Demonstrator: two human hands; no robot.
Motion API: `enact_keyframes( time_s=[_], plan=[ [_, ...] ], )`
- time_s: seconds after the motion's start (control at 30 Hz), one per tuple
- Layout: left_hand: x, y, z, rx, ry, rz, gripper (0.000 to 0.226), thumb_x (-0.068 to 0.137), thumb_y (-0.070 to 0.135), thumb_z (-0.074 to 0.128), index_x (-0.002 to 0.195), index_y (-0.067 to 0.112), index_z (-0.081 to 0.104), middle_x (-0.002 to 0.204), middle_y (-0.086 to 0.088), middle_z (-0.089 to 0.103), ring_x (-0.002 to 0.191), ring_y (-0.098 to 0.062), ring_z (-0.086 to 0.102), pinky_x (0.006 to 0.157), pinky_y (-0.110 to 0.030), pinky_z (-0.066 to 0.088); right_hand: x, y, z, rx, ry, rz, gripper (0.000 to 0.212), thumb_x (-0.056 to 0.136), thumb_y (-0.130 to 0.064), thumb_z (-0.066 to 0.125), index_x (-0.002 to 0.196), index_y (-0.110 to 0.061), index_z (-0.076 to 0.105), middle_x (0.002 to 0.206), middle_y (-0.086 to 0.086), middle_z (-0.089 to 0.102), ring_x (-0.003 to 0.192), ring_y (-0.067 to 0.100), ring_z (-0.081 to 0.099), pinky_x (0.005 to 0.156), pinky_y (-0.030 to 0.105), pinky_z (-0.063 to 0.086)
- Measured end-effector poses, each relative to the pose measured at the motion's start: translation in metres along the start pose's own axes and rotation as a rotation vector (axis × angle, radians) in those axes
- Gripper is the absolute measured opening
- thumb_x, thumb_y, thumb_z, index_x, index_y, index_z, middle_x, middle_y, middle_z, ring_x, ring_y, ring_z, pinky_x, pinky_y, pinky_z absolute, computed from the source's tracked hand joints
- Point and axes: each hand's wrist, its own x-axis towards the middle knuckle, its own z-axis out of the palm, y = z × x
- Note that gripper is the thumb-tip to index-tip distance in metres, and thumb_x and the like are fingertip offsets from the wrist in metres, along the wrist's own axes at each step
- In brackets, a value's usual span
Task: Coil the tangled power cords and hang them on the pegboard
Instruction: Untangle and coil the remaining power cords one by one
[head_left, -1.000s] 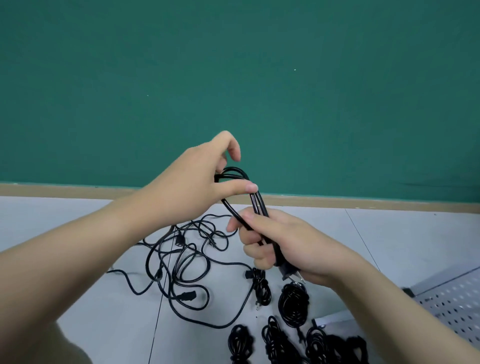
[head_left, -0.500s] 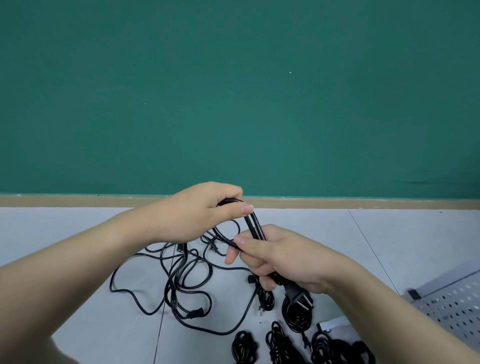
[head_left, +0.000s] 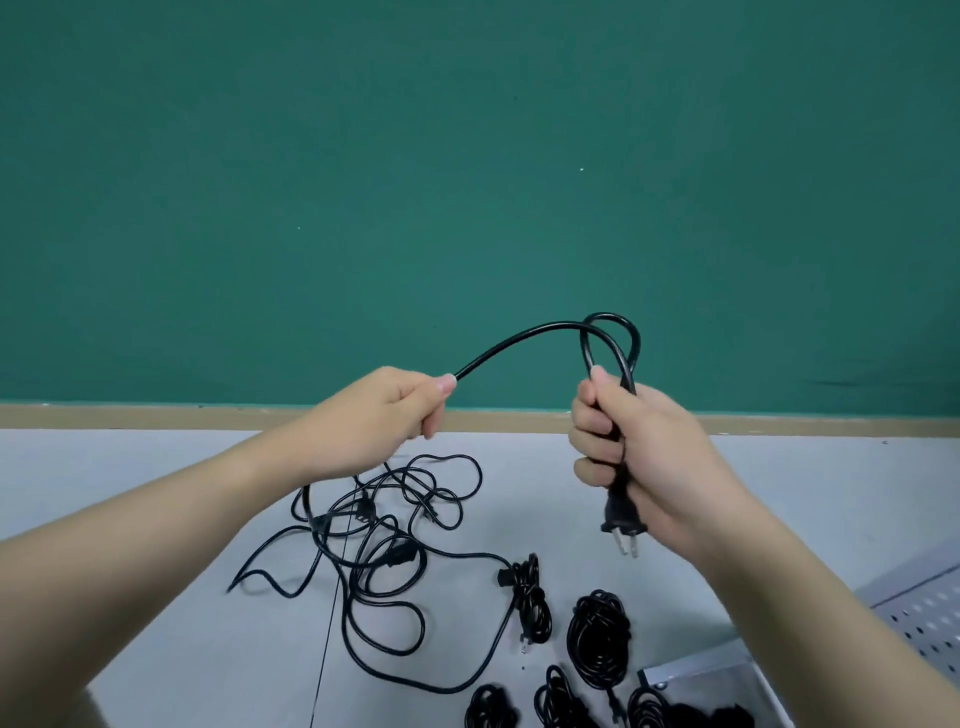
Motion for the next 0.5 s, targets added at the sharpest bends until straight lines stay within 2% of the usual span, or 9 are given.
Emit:
enact_keyframes(
  time_s=[0.13, 0.23, 0.3, 0.37, 0.43, 0.5],
  plan=[
    [-0.007, 0.017, 0.011, -0.134, -0.124, -0.064, 0.06, 0.109, 0.052, 0.034, 0.062, 0.019, 0.052, 0.052, 0.003, 0.033, 0.051, -0.019, 0.025, 0.054, -0.03, 0.025, 0.005, 0.021, 0.014, -0.195, 0.044, -0.065, 0.03, 0.111, -0.03, 0.043, 0.085, -0.017, 0.047, 0.063, -0.007, 0.028, 0.052, 0.01, 0.02, 0.046, 0.021, 0.028],
    [-0.015, 0.029, 0.019, -0.258, -0.233, -0.068, 0.06, 0.11, 0.046, 0.034, 0.061, 0.016, 0.05, 0.05, 0.001, 0.026, 0.048, -0.017, 0.018, 0.047, -0.025, 0.021, 0.006, 0.029, 0.021, -0.323, 0.077, -0.088, 0.028, 0.111, -0.027, 0.042, 0.096, -0.012, 0.06, 0.057, -0.01, 0.03, 0.049, 0.01, 0.026, 0.049, 0.024, 0.032],
    [-0.019, 0.033, 0.024, -0.315, -0.265, -0.062, 0.06, 0.111, 0.043, 0.034, 0.061, 0.014, 0.049, 0.049, 0.001, 0.024, 0.047, -0.017, 0.016, 0.046, -0.024, 0.02, 0.006, 0.03, 0.024, -0.341, 0.054, -0.074, 0.028, 0.112, -0.024, 0.041, 0.102, -0.016, 0.066, 0.058, -0.009, 0.03, 0.05, 0.01, 0.027, 0.049, 0.024, 0.033],
    [-0.022, 0.036, 0.028, -0.35, -0.275, -0.066, 0.059, 0.111, 0.044, 0.034, 0.062, 0.013, 0.049, 0.049, 0.001, 0.023, 0.047, -0.017, 0.016, 0.046, -0.024, 0.02, 0.004, 0.028, 0.026, -0.306, -0.034, -0.06, 0.042, 0.112, -0.023, 0.041, 0.08, -0.027, 0.068, 0.059, -0.007, 0.026, 0.05, 0.011, 0.023, 0.049, 0.023, 0.031],
    [-0.025, 0.038, 0.031, -0.392, -0.287, -0.086, 0.058, 0.11, 0.045, 0.033, 0.065, 0.012, 0.048, 0.05, 0.001, 0.021, 0.047, -0.016, 0.015, 0.046, -0.024, 0.019, 0.002, 0.027, 0.03, -0.252, -0.116, -0.046, 0.057, 0.112, -0.024, 0.042, 0.058, -0.031, 0.058, 0.062, -0.004, 0.021, 0.054, 0.013, 0.018, 0.048, 0.022, 0.03],
    [-0.027, 0.041, 0.032, -0.457, -0.304, -0.106, 0.057, 0.11, 0.047, 0.033, 0.068, 0.01, 0.046, 0.052, 0.002, 0.018, 0.046, -0.015, 0.014, 0.046, -0.024, 0.017, 0.001, 0.027, 0.032, -0.187, -0.142, -0.043, 0.058, 0.112, -0.024, 0.041, 0.056, -0.03, 0.052, 0.064, -0.003, 0.019, 0.057, 0.014, 0.015, 0.048, 0.02, 0.029]
  ],
)
